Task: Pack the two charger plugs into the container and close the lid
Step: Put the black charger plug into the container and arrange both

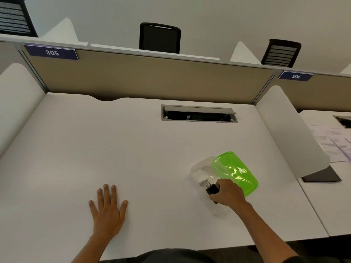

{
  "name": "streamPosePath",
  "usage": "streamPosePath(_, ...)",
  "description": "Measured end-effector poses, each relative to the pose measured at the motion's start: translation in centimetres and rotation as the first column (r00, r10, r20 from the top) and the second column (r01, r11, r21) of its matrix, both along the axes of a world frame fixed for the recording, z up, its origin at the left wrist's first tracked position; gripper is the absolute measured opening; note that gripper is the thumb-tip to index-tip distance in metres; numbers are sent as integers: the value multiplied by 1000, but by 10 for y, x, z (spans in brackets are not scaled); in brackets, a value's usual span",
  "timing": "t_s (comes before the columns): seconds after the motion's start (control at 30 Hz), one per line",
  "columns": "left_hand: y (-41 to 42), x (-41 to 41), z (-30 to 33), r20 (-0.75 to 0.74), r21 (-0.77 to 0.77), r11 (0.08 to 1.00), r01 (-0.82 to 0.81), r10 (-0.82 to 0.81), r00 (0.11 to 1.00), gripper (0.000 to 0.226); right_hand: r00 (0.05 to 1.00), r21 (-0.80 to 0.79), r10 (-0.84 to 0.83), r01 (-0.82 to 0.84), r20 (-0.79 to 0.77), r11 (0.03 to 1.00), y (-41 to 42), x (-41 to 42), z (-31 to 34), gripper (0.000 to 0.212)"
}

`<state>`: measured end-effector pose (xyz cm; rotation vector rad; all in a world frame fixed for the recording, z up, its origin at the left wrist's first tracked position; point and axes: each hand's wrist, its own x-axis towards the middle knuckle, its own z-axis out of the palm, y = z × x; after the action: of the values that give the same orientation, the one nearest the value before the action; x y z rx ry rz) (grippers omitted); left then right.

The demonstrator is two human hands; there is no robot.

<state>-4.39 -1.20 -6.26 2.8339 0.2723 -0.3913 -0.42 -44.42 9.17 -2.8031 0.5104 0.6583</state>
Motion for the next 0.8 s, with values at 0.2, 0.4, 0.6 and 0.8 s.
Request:
streamPosePath(0.2,1,1,2,-15,0,1000,2,-2,1000,92,998,13,9,-8,-57,1000,0,-3,-8,38)
streamPosePath(0.4,0,1,3,-17,-2,1000,2,-2,1000,92,998,-6,6,-6,-65,1000,4,-4,-13,37)
streamPosePath(0.6,0,1,5,-12,-8,1000,0,0,1000,93,997,-24,-11,9,-76,1000,5,-5,-14,36)
streamPosePath(0.8,-1,0,9,4,-27,1000,-9,9,1000,94,996,-40,0,-3,-84,999,4,-8,-18,33)
